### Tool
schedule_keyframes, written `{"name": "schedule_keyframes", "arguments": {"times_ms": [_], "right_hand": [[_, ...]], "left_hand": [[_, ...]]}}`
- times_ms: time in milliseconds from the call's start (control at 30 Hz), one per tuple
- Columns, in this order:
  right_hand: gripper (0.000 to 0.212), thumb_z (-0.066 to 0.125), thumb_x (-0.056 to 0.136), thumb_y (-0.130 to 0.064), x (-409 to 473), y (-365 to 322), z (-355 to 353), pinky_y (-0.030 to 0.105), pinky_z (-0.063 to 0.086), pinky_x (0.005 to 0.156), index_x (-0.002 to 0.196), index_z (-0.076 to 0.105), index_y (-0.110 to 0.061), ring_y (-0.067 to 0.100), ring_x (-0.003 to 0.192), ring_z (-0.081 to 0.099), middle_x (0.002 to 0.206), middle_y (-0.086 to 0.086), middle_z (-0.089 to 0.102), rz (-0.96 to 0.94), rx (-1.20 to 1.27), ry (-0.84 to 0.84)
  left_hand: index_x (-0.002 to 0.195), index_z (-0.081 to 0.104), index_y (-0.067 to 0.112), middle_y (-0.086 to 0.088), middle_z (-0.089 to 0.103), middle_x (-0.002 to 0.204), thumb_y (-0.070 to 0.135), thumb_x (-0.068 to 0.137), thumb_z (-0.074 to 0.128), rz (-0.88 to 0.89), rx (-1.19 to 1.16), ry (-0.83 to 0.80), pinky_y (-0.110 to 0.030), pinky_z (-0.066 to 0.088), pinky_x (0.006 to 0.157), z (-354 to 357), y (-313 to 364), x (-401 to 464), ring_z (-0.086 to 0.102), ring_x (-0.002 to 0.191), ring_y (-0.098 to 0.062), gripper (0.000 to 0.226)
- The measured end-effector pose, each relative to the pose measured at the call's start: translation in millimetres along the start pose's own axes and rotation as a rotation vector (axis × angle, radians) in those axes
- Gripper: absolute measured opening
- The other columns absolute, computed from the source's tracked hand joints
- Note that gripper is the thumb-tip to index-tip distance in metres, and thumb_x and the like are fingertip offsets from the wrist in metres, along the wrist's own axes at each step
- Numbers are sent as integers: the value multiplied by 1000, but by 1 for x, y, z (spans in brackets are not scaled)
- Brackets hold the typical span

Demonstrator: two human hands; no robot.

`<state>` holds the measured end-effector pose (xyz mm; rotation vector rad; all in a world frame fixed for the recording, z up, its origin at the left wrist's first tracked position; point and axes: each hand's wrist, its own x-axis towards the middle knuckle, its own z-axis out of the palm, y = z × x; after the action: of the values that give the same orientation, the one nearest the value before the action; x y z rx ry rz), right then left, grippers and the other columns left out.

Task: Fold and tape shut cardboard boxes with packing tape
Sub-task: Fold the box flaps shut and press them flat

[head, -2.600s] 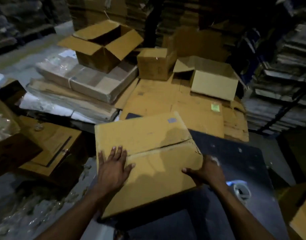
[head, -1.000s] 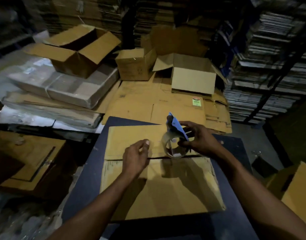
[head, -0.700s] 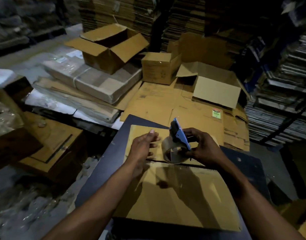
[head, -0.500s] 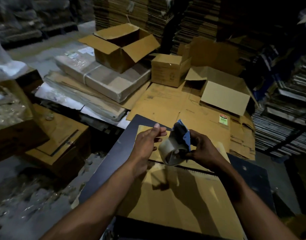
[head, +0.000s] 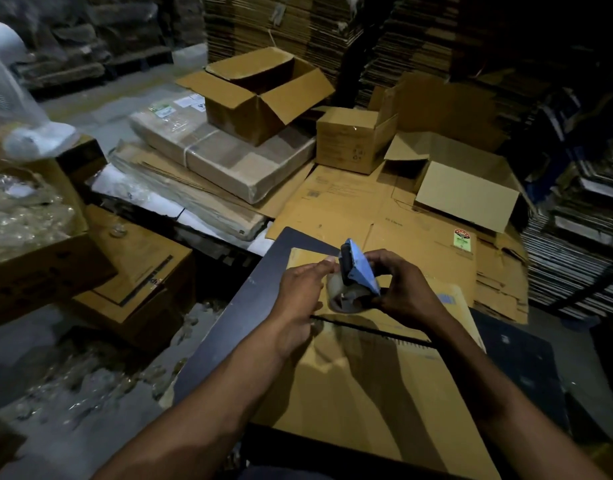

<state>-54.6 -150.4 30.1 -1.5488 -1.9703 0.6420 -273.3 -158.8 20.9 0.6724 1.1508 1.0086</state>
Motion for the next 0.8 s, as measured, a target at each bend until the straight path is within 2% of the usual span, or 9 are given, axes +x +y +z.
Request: {"name": "schedule_keyframes", "arguments": {"times_ms": [167,233,300,367,433,500,567,667,800], "right_hand": [[64,98,68,-16,0,1,-2,44,64,80,119,67,-38,8,106,65,117,-16,65,-39,-51,-3],[61,97,65,-32,-1,-2,-4,44,62,78,117,65,-39,9,104,64,116,-16,64,-52,-75,-7],[63,96,61,-55,-5,-8,-8,32,59,75,113,64,-39,5,102,63,114,-17,63,-38,-82,-4],[63,99,63,-55,-11,-11,-12,25,58,74,112,65,-40,1,100,66,113,-19,67,-11,-40,-17],[62,96,68,-53,-16,-13,-15,37,62,76,119,62,-45,4,96,69,110,-17,71,12,-66,-87],[67,87,69,-63,-21,-19,-16,46,61,78,127,58,-49,10,94,70,110,-16,71,22,-118,-160],[72,82,70,-73,-27,-26,-15,44,59,78,134,55,-52,14,93,69,113,-16,70,27,-133,-202],[74,76,82,-73,-32,-35,-9,42,60,81,147,41,-68,11,96,67,124,-16,66,-39,-186,-295],[69,67,89,-74,-30,-33,-8,36,49,73,149,32,-74,6,84,54,101,-16,55,-69,-324,-346]], "left_hand": [[106,82,19,6,80,111,41,98,80,-77,-18,29,-39,47,83,4,6,-4,67,110,-17,23],[102,78,20,5,78,109,36,100,80,-62,11,69,-37,47,80,3,7,0,65,104,-17,15],[98,76,19,0,77,103,32,103,76,22,107,131,-37,49,80,-5,4,9,67,96,-21,13],[95,75,14,-6,79,96,30,105,72,109,233,144,-41,56,79,-16,0,15,72,88,-26,19],[91,73,10,-11,78,87,27,108,69,156,307,141,-46,62,71,-24,-6,18,72,69,-25,24],[88,72,9,-14,75,84,24,108,69,184,361,186,-48,66,68,-33,-12,20,66,61,-22,25],[86,70,8,-15,73,86,21,107,71,148,344,211,-46,68,66,-42,-17,19,65,65,-20,25],[81,68,8,-15,75,86,18,106,73,104,331,225,-36,62,59,-58,-26,16,71,73,-22,28],[93,74,3,-13,77,86,16,105,74,110,327,330,-39,65,62,-93,-23,18,73,78,-20,18]]}}
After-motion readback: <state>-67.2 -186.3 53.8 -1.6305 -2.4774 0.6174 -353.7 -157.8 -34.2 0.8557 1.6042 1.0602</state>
